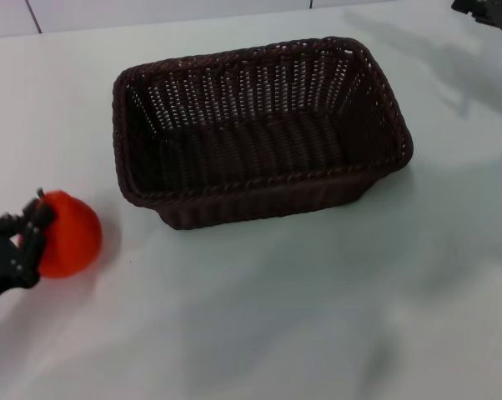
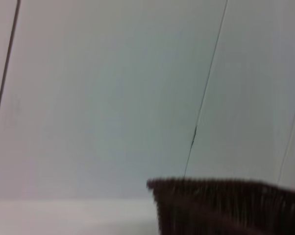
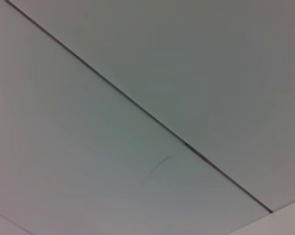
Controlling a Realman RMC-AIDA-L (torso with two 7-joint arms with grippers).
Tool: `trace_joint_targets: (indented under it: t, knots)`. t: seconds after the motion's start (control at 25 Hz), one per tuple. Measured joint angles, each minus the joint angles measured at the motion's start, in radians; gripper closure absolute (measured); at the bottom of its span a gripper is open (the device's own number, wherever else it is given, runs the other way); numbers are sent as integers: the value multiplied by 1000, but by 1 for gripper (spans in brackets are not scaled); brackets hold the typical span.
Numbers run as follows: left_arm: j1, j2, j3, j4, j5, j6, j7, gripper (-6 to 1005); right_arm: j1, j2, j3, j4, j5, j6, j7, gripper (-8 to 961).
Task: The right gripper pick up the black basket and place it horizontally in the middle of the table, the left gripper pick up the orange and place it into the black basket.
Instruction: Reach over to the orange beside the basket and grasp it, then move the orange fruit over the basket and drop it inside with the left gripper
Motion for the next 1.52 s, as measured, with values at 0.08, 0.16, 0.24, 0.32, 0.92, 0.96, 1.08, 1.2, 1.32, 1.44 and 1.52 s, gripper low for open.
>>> trace_joint_targets:
  t: [0.08,0.16,0.24,0.32,0.92,0.96,1.08,1.2,1.32,1.44,1.52]
  knots:
    - [0,0,-24,-1,-2,-39,-11,936,0,1,0,0,7,-3,-3,53]
    - [0,0,-57,-4,-2,-81,-21,936,0,2,0,1,11,-4,-11,53]
    - [-1,-2,-85,-18,-3,-111,-41,936,-1,3,0,3,13,-6,-17,52]
    - [-1,-9,-110,-48,-3,-132,-73,937,-3,3,0,7,20,-7,-23,52]
    - [-271,-60,44,-170,15,39,-314,913,0,10,-10,67,108,2,-109,53]
    - [-292,-63,74,-173,21,83,-337,908,0,14,-10,68,109,3,-113,53]
    - [-332,-76,138,-179,33,185,-394,876,-1,25,-7,68,113,8,-128,53]
    - [-334,-91,162,-189,36,223,-398,806,-6,32,-4,68,116,9,-132,53]
    - [-324,-94,171,-198,37,221,-396,736,-11,38,-4,68,128,9,-144,53]
    - [-292,-94,150,-220,33,183,-396,666,-12,43,-3,69,142,9,-166,53]
    - [-253,-95,104,-247,29,133,-389,587,-12,49,-2,72,159,9,-196,53]
